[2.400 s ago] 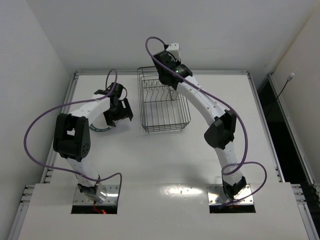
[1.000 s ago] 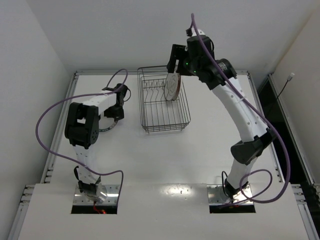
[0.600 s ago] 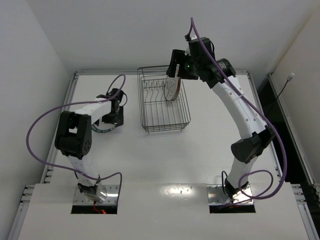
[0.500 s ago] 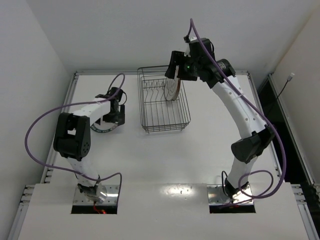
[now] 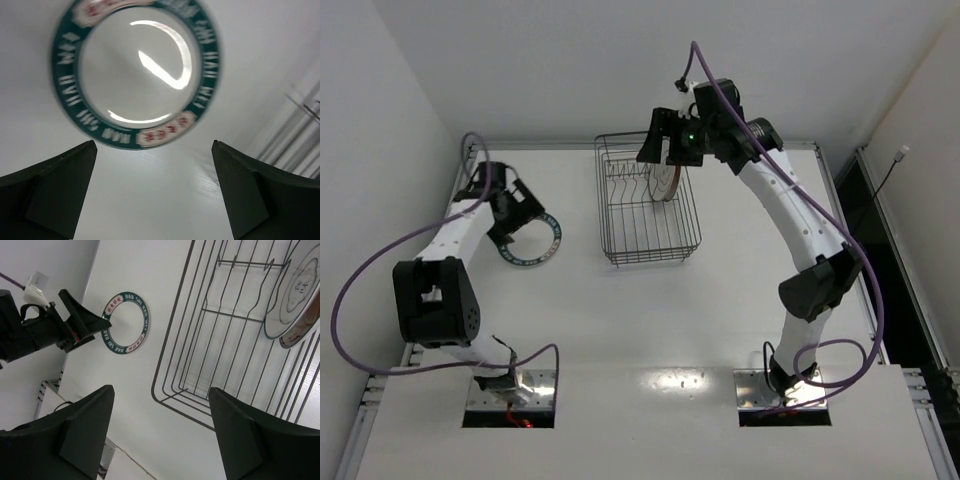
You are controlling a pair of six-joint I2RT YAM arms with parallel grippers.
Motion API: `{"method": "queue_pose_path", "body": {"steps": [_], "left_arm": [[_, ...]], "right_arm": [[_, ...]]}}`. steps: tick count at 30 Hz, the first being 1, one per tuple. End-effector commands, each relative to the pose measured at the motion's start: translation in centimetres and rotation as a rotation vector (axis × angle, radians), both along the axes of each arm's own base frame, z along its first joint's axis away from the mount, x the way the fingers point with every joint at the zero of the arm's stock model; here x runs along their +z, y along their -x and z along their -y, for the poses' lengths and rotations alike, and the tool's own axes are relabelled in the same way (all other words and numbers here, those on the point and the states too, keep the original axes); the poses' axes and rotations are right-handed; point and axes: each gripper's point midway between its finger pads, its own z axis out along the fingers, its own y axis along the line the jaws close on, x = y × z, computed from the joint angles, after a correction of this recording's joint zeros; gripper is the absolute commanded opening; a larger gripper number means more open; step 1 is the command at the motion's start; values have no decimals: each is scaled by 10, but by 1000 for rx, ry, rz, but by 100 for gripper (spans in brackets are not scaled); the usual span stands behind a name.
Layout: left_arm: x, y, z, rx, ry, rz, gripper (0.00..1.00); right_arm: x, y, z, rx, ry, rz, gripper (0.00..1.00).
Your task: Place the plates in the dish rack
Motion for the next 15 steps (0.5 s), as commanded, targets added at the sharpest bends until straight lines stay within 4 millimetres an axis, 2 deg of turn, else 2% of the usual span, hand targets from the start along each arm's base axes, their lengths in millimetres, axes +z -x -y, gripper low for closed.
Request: {"method": "queue_pose_path", "body": {"steps": [1,2,3,4,5,6,8,9,12,13,14,15], "left_arm": [[-31,23,-4,155,269,-40,100],[-33,28,0,142,316,-33,100],[-49,42,2,163,354,-62,100],[-45,37,-6,170,378,3,100],[-45,38,-3,166,428,18,100],[-57,47,-1,169,458,5,100],[-47,38,-10,154,493,120,100],[-55,44,-9,163,522,116,100],[-55,39,-28,209,533,214,100],[-59,40,-36,242,535,261,100],[-67,47,-36,271,551,240,100],[-61,39,-37,257,552,303,100]], "right_arm": [[10,8,-4,51,-28,28,74],[10,9,-5,59,-32,26,74],[10,9,-5,59,-32,26,75],[8,11,-3,64,-20,19,75],[8,12,-4,72,-25,17,75],[5,12,1,68,-14,10,75],[7,13,1,72,-8,14,76],[5,16,1,80,-8,1,76],[2,20,3,99,13,-18,76],[5,17,6,90,11,-15,76],[8,18,7,97,18,-6,76],[6,14,10,88,21,-13,76]]}}
